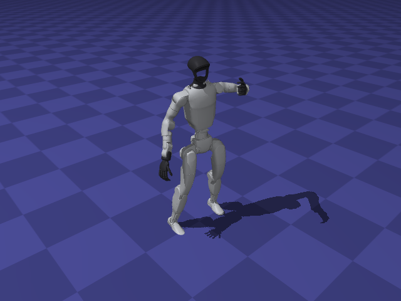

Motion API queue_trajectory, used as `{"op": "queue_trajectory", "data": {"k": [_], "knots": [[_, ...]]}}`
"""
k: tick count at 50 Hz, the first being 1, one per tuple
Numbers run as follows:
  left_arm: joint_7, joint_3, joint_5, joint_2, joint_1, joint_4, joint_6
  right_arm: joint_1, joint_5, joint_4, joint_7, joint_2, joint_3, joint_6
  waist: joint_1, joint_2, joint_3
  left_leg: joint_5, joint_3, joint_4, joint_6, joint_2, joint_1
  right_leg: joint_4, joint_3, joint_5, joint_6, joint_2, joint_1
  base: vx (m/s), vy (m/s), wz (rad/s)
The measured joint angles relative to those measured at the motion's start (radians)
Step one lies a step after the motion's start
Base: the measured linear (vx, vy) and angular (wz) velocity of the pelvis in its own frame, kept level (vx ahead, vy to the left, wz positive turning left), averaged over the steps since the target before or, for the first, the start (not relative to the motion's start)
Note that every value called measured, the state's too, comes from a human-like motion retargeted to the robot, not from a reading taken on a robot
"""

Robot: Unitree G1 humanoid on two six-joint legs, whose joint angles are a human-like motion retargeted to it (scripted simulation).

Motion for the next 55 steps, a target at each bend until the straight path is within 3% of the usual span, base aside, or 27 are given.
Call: {"op": "queue_trajectory", "data": {"k": [13, 22, 27, 33, 42, 48, 55], "knots": [[-0.016, -0.032, 0.020, -0.009, -0.022, 0.003, 0.013, 0.022, -0.013, 0.001, 0.004, 0.020, 0.022, -0.002, -0.007, -0.007, -0.017, -0.008, 0.002, 0.014, -0.001, 0.011, -0.003, 0.000, 0.000, -0.004, 0.000, 0.011, 0.003, 0.00, 0.00, 0.00], [0.023, -0.174, 0.107, -0.086, -0.227, 0.192, 0.044, 0.048, -0.005, 0.053, -0.012, 0.026, 0.041, -0.008, -0.033, -0.002, -0.036, -0.006, -0.018, 0.018, 0.007, 0.014, -0.006, -0.004, -0.021, -0.007, 0.000, 0.012, 0.015, 0.00, 0.00, 0.00], [0.046, -0.302, 0.175, -0.188, -0.436, 0.450, 0.095, 0.036, 0.002, 0.081, -0.015, 0.018, 0.064, -0.015, -0.057, 0.002, -0.048, -0.005, -0.029, 0.020, 0.011, 0.014, -0.006, -0.007, -0.033, -0.008, 0.000, 0.010, 0.025, 0.00, 0.00, 0.00], [-0.041, -0.390, 0.261, -0.335, -0.642, 0.861, 0.195, -0.003, 0.017, 0.096, 0.007, 0.002, 0.086, -0.032, -0.102, 0.008, -0.061, -0.006, -0.035, 0.025, 0.009, 0.014, -0.007, -0.009, -0.039, -0.008, 0.000, 0.009, 0.031, 0.00, 0.00, 0.00], [-0.063, -0.423, 0.513, -0.506, -0.860, 1.595, 0.292, -0.076, 0.054, 0.117, 0.032, -0.031, 0.135, -0.054, -0.192, 0.035, -0.080, -0.009, -0.021, 0.032, 0.005, 0.014, -0.013, -0.009, -0.024, -0.007, 0.000, 0.012, 0.020, 0.00, 0.00, 0.00], [-0.018, -0.344, 0.672, -0.580, -1.019, 2.093, 0.336, -0.105, 0.039, 0.131, 0.042, -0.039, 0.154, -0.072, -0.241, 0.059, -0.085, -0.014, 0.003, 0.036, -0.004, 0.023, -0.014, -0.007, 0.001, -0.005, 0.000, 0.024, 0.006, 0.00, -0.01, -0.18], [-0.017, -0.304, 0.630, -0.555, -1.013, 2.145, 0.326, -0.110, 0.047, 0.155, 0.031, -0.028, 0.139, -0.070, -0.270, 0.077, -0.076, -0.017, 0.037, 0.032, -0.008, 0.024, -0.002, -0.003, 0.034, -0.003, 0.000, 0.030, -0.006, 0.00, 0.00, -0.24]]}}
